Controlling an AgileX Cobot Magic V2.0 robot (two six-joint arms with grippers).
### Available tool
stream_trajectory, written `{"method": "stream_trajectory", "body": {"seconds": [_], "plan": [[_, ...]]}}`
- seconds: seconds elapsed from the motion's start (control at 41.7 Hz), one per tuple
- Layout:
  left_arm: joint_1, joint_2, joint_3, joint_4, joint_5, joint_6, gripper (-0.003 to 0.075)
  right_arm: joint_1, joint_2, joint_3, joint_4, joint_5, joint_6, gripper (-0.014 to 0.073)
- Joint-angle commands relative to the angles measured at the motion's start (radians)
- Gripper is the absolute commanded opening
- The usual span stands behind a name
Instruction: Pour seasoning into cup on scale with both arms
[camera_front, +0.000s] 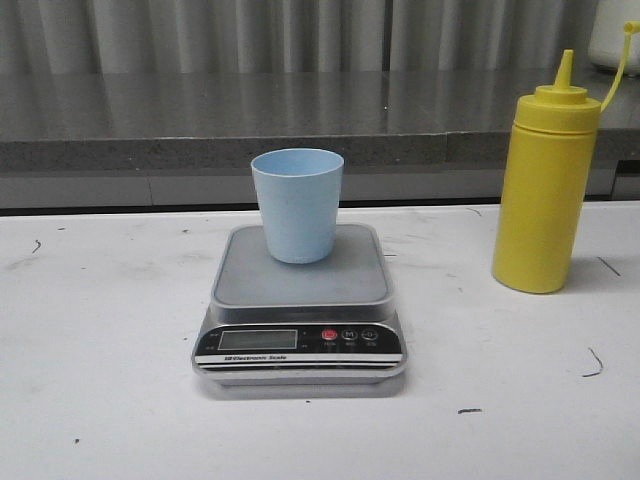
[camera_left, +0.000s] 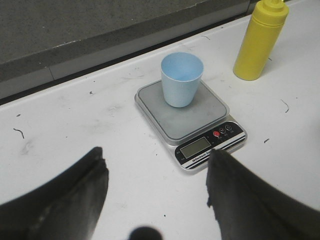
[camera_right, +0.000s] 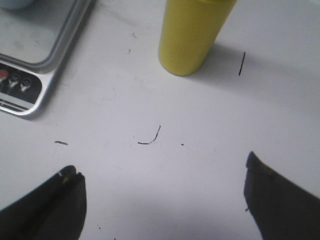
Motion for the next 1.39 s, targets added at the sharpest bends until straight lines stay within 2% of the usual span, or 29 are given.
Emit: {"method": "stream_trajectory", "body": {"seconds": [0.0,0.168,0.408,0.6,0.672,0.864,0.984,1.08,1.296,1.32,1.368], "plan": [[0.002,0.002,-0.024,-0.004,-0.069,-0.008,0.0428,-0.009,-0.090,-0.006,0.012,-0.051,-0.013,0.0654],[0.002,0.002,-0.024,-0.004,-0.069,-0.008,0.0428,-0.009,-0.212,0.021,0.072,-0.041,-0.013,0.0654],[0.002,0.002,-0.024,-0.004,-0.069,-0.008,0.0428,-0.009,-0.375,0.055,0.070,-0.007,-0.013,0.0654],[0.002,0.002,-0.024,-0.004,-0.069,-0.008,0.0428,-0.009,-0.429,0.058,0.058,0.037,-0.013,0.0633],[0.002,0.002,-0.024,-0.004,-0.069,-0.008,0.0428,-0.009,-0.429,0.058,0.051,0.036,-0.013,0.0554],[0.002,0.002,-0.024,-0.004,-0.073,-0.008,0.0428,-0.009,-0.429,0.058,0.050,0.036,-0.013,0.0200],[0.002,0.002,-0.024,-0.004,-0.073,-0.008,0.0420,-0.009,-0.429,0.058,0.050,0.036,-0.013,0.0017],[0.002,0.002,-0.024,-0.004,-0.073,-0.008,0.0345,-0.009,-0.429,0.058,0.050,0.060,-0.013,-0.0074],[0.002,0.002,-0.024,-0.004,-0.069,-0.008,0.0012,-0.009,-0.429,0.058,0.051,0.069,-0.013,-0.0068],[0.002,0.002,-0.024,-0.004,-0.069,-0.008,-0.0015,-0.009,-0.429,0.058,0.051,0.069,-0.013,-0.0068],[0.002,0.002,-0.024,-0.004,-0.069,-0.008,-0.0020,-0.009,-0.429,0.058,0.051,0.069,-0.013,-0.0068]]}}
